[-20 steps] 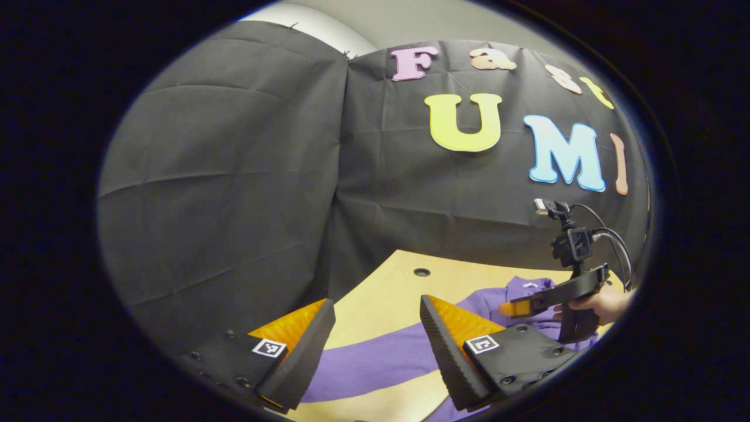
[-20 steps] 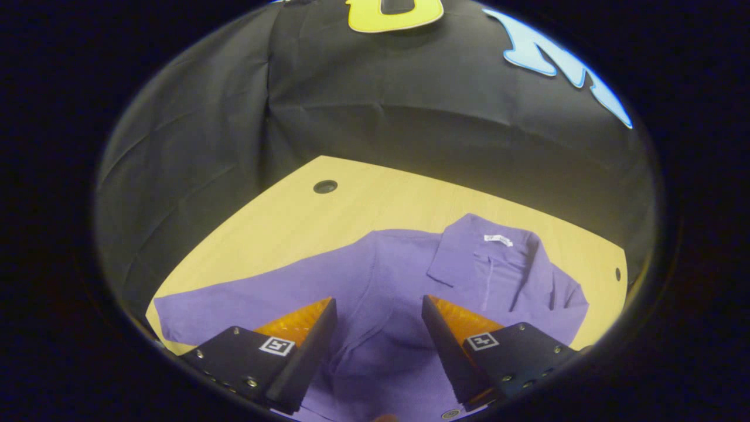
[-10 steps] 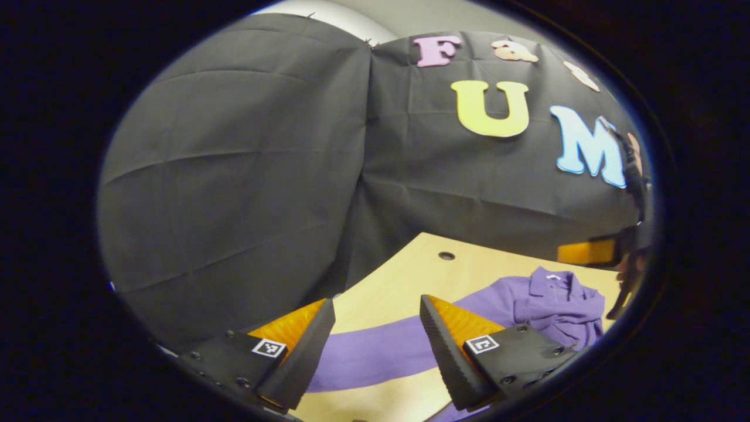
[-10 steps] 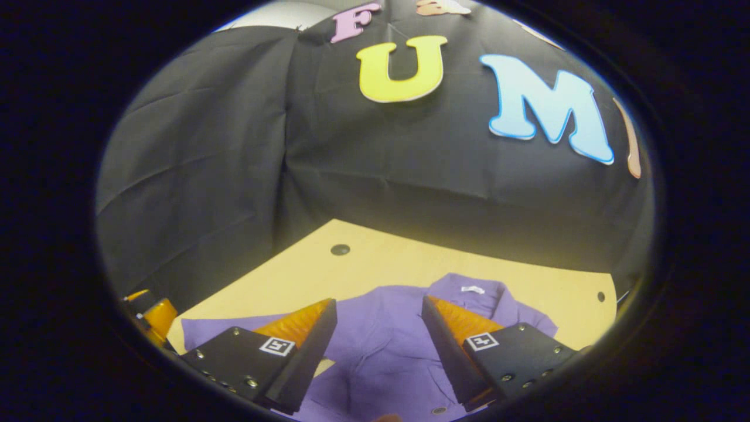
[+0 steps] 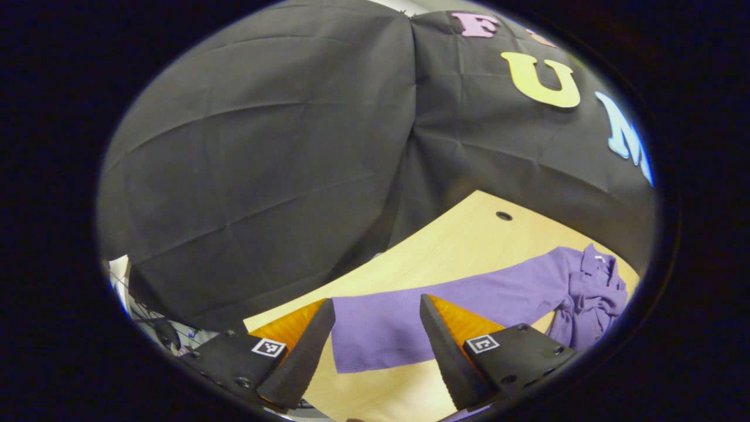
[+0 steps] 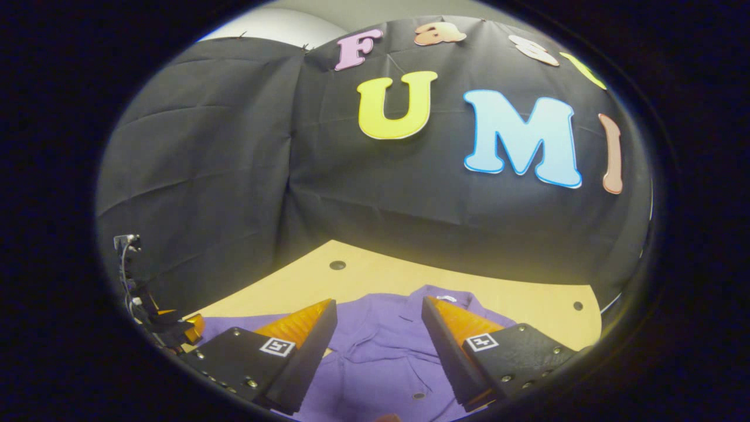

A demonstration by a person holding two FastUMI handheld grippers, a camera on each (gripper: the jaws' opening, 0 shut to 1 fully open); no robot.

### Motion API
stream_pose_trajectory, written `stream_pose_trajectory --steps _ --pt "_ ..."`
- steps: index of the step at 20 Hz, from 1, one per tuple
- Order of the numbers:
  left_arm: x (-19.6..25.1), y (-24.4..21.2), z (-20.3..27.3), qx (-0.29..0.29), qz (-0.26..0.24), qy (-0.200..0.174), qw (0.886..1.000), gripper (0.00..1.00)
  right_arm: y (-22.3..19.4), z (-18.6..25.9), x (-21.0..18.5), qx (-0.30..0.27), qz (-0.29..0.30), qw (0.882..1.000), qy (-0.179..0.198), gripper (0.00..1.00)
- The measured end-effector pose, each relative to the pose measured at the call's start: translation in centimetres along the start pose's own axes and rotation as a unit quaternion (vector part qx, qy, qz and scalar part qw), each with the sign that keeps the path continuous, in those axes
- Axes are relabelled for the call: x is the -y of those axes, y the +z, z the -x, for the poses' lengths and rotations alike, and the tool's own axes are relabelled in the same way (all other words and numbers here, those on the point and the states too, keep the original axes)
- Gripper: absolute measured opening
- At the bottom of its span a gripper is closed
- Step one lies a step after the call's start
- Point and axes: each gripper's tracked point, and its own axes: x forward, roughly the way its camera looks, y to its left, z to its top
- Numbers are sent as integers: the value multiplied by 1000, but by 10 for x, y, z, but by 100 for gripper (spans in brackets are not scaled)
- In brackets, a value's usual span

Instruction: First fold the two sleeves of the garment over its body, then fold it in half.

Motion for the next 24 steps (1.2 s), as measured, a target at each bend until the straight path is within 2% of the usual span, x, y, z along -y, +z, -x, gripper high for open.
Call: stream_pose_trajectory --steps 6,14,18,21,24 --pt "-16 -23 -18 -37 8 21 999 96 -5 25 12 4 14 1000 -21 90" --pt "-6 -78 -54 -119 19 36 992 96 -10 42 23 5 4 999 -32 90" --pt "6 -77 -56 -112 5 36 993 99 -18 45 30 -5 -5 999 -37 90" --pt "9 -76 -55 -105 4 32 994 84 -21 45 32 -10 -16 999 -38 90" --pt "17 -74 -59 -101 -4 20 995 50 -22 47 36 -10 -20 999 -42 90"
